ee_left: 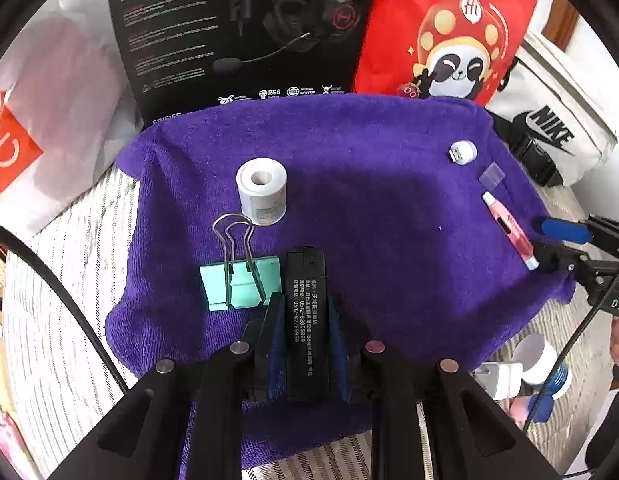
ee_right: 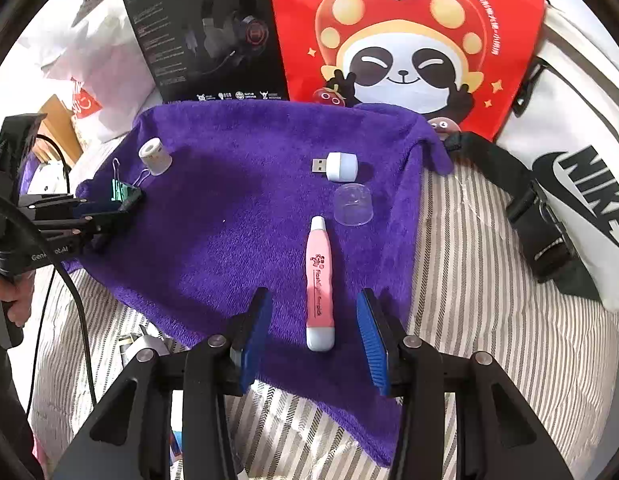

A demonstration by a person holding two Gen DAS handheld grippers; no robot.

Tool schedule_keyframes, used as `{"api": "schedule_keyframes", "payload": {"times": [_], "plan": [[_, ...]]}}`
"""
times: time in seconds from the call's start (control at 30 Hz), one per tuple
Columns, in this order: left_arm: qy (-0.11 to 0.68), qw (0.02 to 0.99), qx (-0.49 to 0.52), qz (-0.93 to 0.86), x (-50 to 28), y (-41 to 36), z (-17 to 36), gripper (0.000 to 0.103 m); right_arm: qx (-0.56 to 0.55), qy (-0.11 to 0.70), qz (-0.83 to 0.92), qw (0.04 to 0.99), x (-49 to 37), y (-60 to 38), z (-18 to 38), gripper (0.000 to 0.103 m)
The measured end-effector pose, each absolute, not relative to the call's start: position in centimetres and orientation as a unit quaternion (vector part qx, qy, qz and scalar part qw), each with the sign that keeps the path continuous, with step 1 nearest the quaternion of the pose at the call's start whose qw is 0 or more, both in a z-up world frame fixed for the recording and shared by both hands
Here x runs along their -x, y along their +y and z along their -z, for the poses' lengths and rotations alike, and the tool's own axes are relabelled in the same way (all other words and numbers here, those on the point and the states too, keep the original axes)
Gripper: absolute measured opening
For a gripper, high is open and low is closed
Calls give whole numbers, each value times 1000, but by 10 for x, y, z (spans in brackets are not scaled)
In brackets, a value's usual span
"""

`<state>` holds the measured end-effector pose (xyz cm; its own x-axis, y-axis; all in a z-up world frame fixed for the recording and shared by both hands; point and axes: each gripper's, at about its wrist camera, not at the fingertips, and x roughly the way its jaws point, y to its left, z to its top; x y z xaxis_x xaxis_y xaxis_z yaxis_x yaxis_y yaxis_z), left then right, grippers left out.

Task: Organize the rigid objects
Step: 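Carry the pink highlighter onto the towel, open right gripper while left carries the black cylinder, then lower the black cylinder beside the green clip and open the left gripper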

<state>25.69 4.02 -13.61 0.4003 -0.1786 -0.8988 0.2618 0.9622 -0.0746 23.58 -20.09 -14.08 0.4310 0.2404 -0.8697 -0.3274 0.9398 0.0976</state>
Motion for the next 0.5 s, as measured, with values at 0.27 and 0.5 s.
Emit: {"api": "schedule_keyframes", "payload": {"times": [0.27,0.5], "plan": [[537,831,-70,126,-254,29,141,21,32,512,-163,843,-232,-201,146,44],[537,831,-81,121,-254,22,141,21,24,506,-157,848,-221,-204,136,44]]}}
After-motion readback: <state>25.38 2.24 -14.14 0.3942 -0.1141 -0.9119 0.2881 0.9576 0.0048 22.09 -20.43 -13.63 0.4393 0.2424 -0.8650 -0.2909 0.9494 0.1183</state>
